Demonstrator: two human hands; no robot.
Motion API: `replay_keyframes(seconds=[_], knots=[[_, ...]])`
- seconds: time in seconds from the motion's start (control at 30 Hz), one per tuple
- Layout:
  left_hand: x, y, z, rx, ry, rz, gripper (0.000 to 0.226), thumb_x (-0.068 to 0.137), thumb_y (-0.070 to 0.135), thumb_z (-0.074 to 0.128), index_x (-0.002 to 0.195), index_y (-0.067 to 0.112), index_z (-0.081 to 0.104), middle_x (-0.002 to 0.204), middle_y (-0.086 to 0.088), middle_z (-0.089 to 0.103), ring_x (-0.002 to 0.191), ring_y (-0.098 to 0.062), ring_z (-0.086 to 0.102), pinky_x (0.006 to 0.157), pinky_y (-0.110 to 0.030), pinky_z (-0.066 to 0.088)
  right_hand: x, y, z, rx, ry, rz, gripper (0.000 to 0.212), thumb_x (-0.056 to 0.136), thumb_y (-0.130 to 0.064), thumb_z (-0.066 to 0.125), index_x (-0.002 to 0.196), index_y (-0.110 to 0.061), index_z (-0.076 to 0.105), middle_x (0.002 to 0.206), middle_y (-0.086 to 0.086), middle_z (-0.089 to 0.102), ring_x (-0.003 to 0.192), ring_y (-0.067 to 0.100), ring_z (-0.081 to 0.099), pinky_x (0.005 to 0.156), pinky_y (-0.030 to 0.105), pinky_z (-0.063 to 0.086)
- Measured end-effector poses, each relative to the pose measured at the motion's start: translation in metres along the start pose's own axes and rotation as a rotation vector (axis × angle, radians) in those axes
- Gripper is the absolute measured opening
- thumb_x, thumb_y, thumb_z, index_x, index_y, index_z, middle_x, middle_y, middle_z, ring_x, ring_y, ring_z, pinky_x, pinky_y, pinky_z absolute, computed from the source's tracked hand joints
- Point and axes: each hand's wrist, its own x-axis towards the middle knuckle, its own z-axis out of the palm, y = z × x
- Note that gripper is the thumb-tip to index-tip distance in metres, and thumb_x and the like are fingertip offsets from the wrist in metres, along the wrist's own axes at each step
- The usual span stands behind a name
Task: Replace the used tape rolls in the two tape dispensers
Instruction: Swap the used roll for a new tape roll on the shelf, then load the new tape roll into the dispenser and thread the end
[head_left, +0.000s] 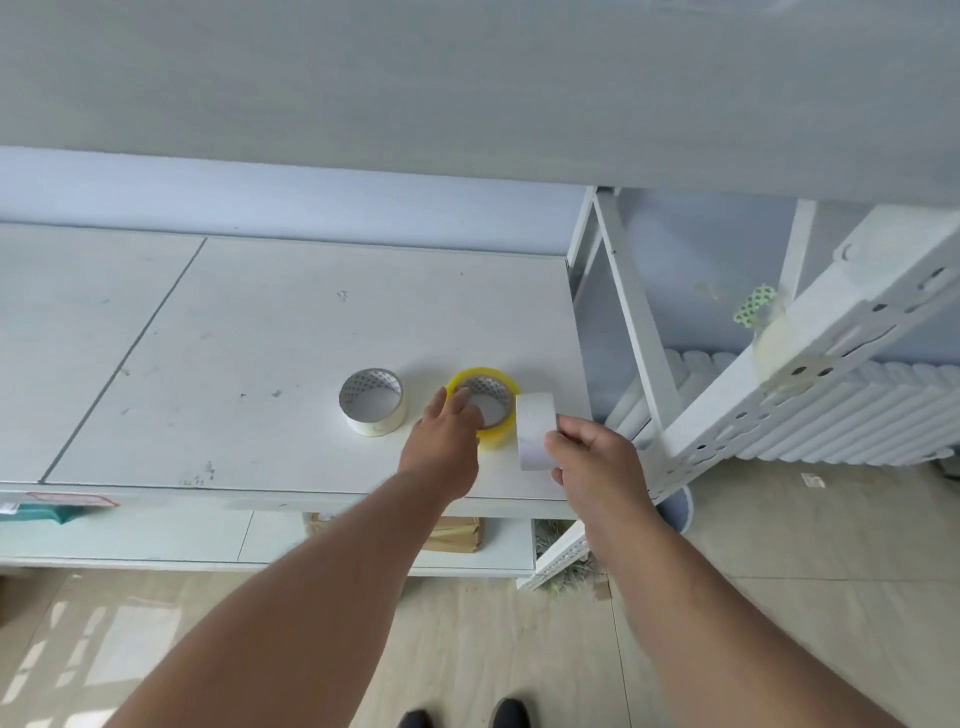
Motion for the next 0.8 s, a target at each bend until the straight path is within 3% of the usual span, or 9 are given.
replay_keyframes(seconds=[0.03, 0.1, 0.2, 0.3, 0.37, 0.53, 0.6, 0.7, 0.8], knots=[[0.0, -0.001, -0.001, 0.034, -0.007, 0.009, 0.03, 0.106, 0.014, 0.048, 0.134, 0.02, 0.058, 0.173, 0.004, 0.023, 0.162, -0.03, 0.009, 0.123, -0.045, 0.03, 0.004, 0.0, 0.001, -0.015, -0.003, -0.014, 0.044, 0.095, -0.015, 0.066, 0.072, -0.051, 0.078, 0.092, 0.019, 0.075, 0.083, 0.015, 0.053, 0.093, 0.051, 0.059], [-0.001, -0.005, -0.003, 0.079, -0.006, 0.024, 0.033, 0.106, 0.012, 0.046, 0.136, 0.02, 0.055, 0.173, 0.003, 0.023, 0.162, -0.03, 0.008, 0.125, -0.046, 0.025, 0.013, 0.002, 0.002, -0.053, -0.014, -0.035, 0.047, 0.095, -0.016, 0.065, 0.069, -0.054, 0.075, 0.083, 0.005, 0.069, 0.08, 0.018, 0.054, 0.081, 0.037, 0.053], [-0.003, -0.005, -0.011, 0.057, 0.009, 0.017, 0.033, 0.106, 0.015, 0.046, 0.139, 0.016, 0.052, 0.165, -0.001, 0.036, 0.162, -0.028, 0.012, 0.127, -0.048, 0.019, 0.024, 0.008, 0.001, -0.124, 0.004, -0.052, 0.035, 0.095, -0.017, 0.064, 0.07, -0.038, 0.075, 0.081, -0.004, 0.068, 0.079, 0.018, 0.058, 0.078, 0.032, 0.048], [-0.012, 0.001, -0.032, -0.168, 0.048, -0.077, 0.027, 0.107, 0.026, 0.048, 0.13, 0.014, 0.055, 0.142, -0.007, 0.056, 0.14, -0.033, 0.049, 0.11, -0.043, 0.041, 0.035, 0.011, 0.002, -0.199, 0.033, -0.078, 0.022, 0.099, -0.015, 0.063, 0.108, -0.026, 0.08, 0.099, -0.006, 0.075, 0.098, 0.016, 0.066, 0.086, 0.027, 0.047], [-0.019, 0.004, -0.048, -0.395, 0.106, -0.159, 0.027, 0.107, 0.026, 0.05, 0.129, 0.013, 0.058, 0.128, -0.007, 0.064, 0.12, -0.031, 0.061, 0.098, -0.039, 0.049, 0.046, 0.016, 0.006, -0.332, 0.024, -0.129, 0.029, 0.101, -0.018, 0.061, 0.126, -0.016, 0.076, 0.116, -0.001, 0.077, 0.11, 0.02, 0.069, 0.092, 0.027, 0.048], [-0.046, 0.007, -0.074, -0.715, 0.305, -0.267, 0.026, 0.107, 0.026, 0.053, 0.13, 0.015, 0.06, 0.115, 0.006, 0.065, 0.106, -0.012, 0.06, 0.073, -0.012, 0.041, 0.062, 0.023, 0.034, -0.806, -0.112, -0.459, 0.025, 0.098, -0.011, 0.054, 0.104, -0.014, 0.078, 0.104, 0.009, 0.076, 0.098, 0.036, 0.068, 0.081, 0.038, 0.056], [-0.055, 0.004, -0.078, -0.783, 0.343, -0.295, 0.024, 0.107, 0.026, 0.054, 0.128, 0.017, 0.061, 0.113, 0.007, 0.067, 0.102, -0.01, 0.061, 0.071, -0.006, 0.039, 0.066, 0.024, 0.046, -1.001, -0.16, -0.536, 0.028, 0.096, -0.011, 0.051, 0.104, -0.017, 0.077, 0.102, 0.008, 0.075, 0.098, 0.035, 0.065, 0.081, 0.039, 0.054], [-0.062, -0.004, -0.079, -0.857, 0.367, -0.329, 0.023, 0.107, 0.027, 0.054, 0.126, 0.017, 0.062, 0.112, 0.005, 0.071, 0.094, -0.005, 0.063, 0.073, -0.012, 0.042, 0.073, 0.027, 0.056, -1.118, -0.158, -0.607, 0.037, 0.093, -0.008, 0.054, 0.118, -0.021, 0.077, 0.114, 0.008, 0.078, 0.102, 0.035, 0.068, 0.087, 0.041, 0.055], [-0.067, -0.011, -0.076, -0.887, 0.378, -0.356, 0.024, 0.107, 0.029, 0.054, 0.125, 0.018, 0.064, 0.112, 0.002, 0.074, 0.092, -0.009, 0.065, 0.074, -0.021, 0.045, 0.075, 0.032, 0.058, -1.234, -0.194, -0.58, 0.024, 0.09, -0.003, 0.051, 0.085, -0.02, 0.066, 0.098, 0.007, 0.075, 0.097, 0.034, 0.067, 0.073, 0.038, 0.049]])
